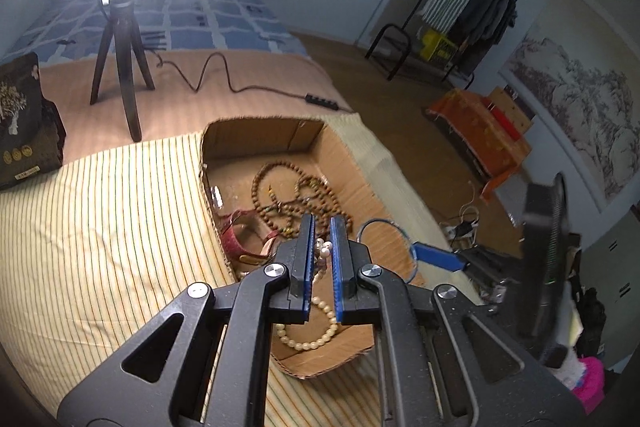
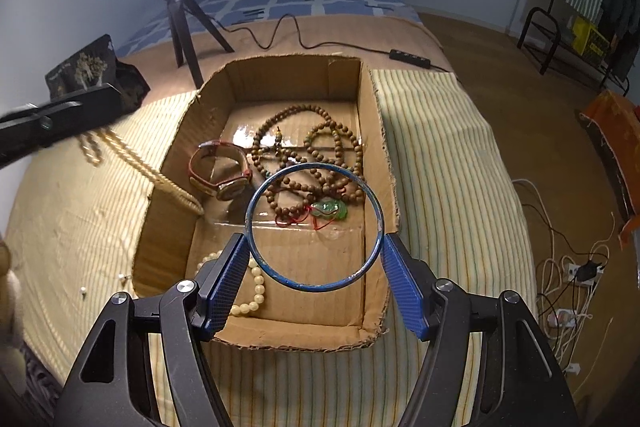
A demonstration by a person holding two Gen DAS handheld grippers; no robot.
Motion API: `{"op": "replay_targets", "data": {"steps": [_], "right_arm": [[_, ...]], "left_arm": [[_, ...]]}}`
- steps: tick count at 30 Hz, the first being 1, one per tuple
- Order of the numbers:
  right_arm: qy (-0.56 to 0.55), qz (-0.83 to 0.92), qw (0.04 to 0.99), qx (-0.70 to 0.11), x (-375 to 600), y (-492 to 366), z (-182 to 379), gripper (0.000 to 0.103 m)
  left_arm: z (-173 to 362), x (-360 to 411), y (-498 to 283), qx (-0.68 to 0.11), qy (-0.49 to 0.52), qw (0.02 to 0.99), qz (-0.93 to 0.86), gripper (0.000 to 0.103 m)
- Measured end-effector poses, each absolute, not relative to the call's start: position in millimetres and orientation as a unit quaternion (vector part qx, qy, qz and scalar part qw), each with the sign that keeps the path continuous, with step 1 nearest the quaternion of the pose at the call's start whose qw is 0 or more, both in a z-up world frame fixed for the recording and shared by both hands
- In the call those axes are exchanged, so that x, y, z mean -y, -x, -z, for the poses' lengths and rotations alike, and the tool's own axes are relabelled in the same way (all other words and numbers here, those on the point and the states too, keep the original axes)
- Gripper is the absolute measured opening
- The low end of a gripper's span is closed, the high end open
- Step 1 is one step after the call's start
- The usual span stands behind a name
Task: Organize jewelry
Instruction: 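Carry the necklace and bangle into the cardboard box and open both tools, then move both tools out of the box toward the two pearl earrings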
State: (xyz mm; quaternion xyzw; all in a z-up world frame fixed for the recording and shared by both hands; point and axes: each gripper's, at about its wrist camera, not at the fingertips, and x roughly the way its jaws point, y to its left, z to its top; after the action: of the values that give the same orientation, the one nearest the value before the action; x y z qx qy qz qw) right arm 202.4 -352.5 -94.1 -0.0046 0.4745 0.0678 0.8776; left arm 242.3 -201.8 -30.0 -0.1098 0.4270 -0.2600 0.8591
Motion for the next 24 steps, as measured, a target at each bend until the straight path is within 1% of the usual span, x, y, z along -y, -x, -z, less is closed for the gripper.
{"op": "replay_targets", "data": {"steps": [5, 15, 17, 18, 19, 24], "right_arm": [[0.004, -0.076, 0.873, -0.481, 350.1, -202.5, 97.5, 0.067], [0.008, -0.087, 0.868, -0.489, 345.6, -200.3, 101.3, 0.068], [0.008, -0.094, 0.867, -0.490, 343.1, -200.0, 101.4, 0.068], [0.009, -0.094, 0.866, -0.491, 342.2, -199.8, 101.7, 0.068], [0.011, -0.091, 0.865, -0.493, 341.4, -199.5, 101.9, 0.068], [0.017, -0.089, 0.865, -0.494, 340.5, -197.0, 99.2, 0.068]], "left_arm": [[42.3, 204.5, -244.8, -0.440, 0.096, 0.855, 0.257, 0.005], [48.3, 203.1, -247.2, -0.450, 0.081, 0.853, 0.252, 0.006], [49.7, 201.9, -247.8, -0.453, 0.078, 0.852, 0.249, 0.025], [49.7, 200.6, -247.4, -0.453, 0.079, 0.852, 0.249, 0.041], [49.0, 199.7, -246.6, -0.451, 0.080, 0.854, 0.247, 0.042], [42.8, 193.7, -242.1, -0.443, 0.072, 0.860, 0.242, 0.042]]}}
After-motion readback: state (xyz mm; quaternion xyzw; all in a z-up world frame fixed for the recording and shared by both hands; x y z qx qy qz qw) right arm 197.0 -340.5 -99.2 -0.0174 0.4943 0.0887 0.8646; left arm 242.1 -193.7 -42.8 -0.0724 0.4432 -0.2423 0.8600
